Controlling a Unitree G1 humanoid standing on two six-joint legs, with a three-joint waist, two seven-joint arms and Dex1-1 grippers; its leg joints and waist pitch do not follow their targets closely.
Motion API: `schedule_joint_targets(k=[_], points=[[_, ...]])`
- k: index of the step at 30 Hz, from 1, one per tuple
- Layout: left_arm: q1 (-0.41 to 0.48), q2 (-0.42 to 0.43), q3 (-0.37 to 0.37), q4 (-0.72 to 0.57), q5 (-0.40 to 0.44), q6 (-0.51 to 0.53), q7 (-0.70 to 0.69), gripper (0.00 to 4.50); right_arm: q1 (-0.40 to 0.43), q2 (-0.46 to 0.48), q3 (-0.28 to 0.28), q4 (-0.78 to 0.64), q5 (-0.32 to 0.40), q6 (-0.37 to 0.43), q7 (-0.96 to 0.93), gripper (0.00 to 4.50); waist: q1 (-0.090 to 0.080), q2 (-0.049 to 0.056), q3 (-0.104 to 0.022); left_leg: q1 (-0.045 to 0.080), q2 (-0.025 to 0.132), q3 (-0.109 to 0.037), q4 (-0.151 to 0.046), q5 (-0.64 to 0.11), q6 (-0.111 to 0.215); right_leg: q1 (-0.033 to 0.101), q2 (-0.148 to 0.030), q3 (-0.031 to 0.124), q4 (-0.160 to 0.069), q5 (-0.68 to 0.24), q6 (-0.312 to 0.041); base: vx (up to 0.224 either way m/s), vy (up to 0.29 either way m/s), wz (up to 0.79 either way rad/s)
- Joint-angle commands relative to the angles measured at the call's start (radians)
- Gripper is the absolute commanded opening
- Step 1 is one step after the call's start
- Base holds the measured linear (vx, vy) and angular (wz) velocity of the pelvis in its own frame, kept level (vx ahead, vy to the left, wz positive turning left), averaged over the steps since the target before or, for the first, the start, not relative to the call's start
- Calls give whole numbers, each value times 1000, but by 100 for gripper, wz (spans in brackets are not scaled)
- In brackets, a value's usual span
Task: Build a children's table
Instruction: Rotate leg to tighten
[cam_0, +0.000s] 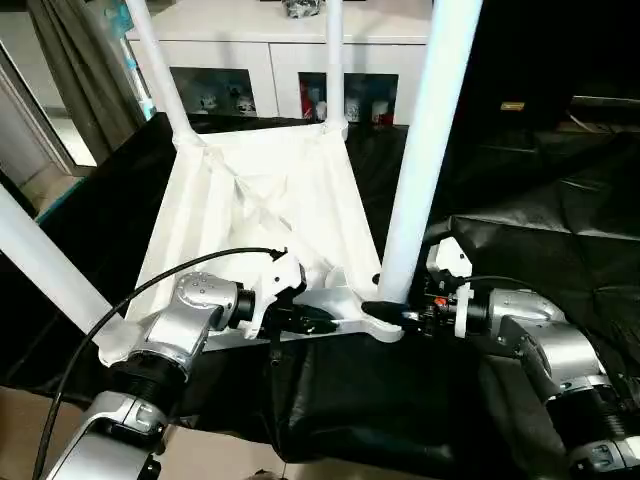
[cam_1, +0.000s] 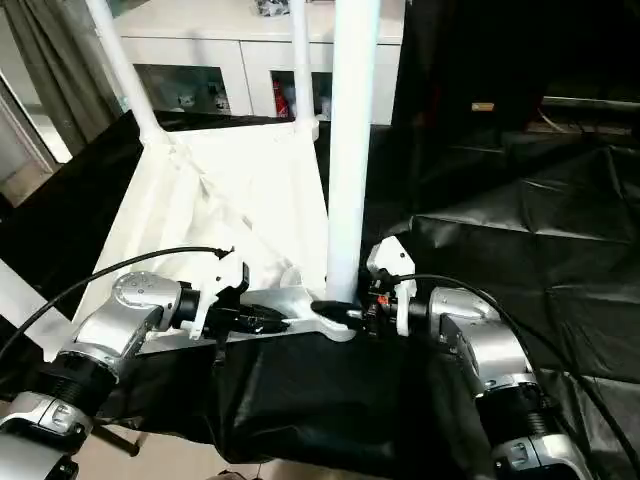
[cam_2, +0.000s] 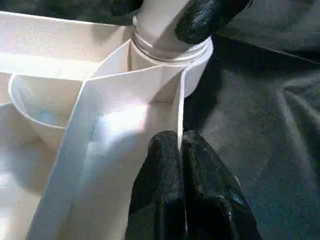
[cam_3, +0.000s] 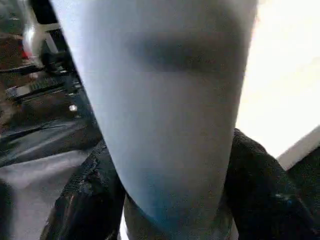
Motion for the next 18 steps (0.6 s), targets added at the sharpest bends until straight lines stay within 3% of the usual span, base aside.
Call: schedule_joint_targets(k=[1,4,9,10,12,13,15,18], points=[[-44,-41,38,13,-11,-21,91,0,10,42,-5,46,-26,13,-103,229,-6,-25,-58,22,51,-24,-70,-239,50,38,-54,30,-75,-278,-213,0,0,0],[-69,-77,58,56,6,-25,196,0,3,92,-23,98,-61,-3,-237,221,-18,-22,-56,22,47,-27,-75,-272,19,35,-55,31,-80,-322,-194,0,0,0],[-111,-174,74,125,32,-35,398,0,-23,216,-67,159,-87,13,-496,209,-43,-24,-54,28,43,-29,-77,-309,7,34,-52,31,-91,-369,-178,0,0,0],[-120,-196,73,139,37,-35,435,0,-33,247,-76,172,-95,17,-557,209,-46,-18,-54,28,43,-29,-77,-309,3,33,-51,31,-91,-365,-178,0,0,0],[-131,-217,75,155,42,-40,477,0,-44,278,-81,189,-105,19,-609,209,-53,-23,-55,25,41,-29,-77,-315,11,36,-50,31,-91,-346,-179,0,0,0],[-144,-247,77,174,50,-49,532,0,-54,314,-66,204,-116,18,-627,209,-57,-18,-55,26,41,-28,-76,-323,16,34,-49,31,-92,-344,-182,0,0,0],[-149,-258,76,181,54,-53,550,0,-57,328,-54,208,-120,16,-621,209,-57,-20,-56,25,41,-29,-76,-320,20,38,-50,30,-93,-350,-177,0,0,0],[-151,-267,65,186,57,-58,543,0,-56,342,-39,189,-100,7,-563,275,-55,-18,-56,24,43,-30,-78,-322,31,38,-51,31,-95,-349,-176,0,0,0]])
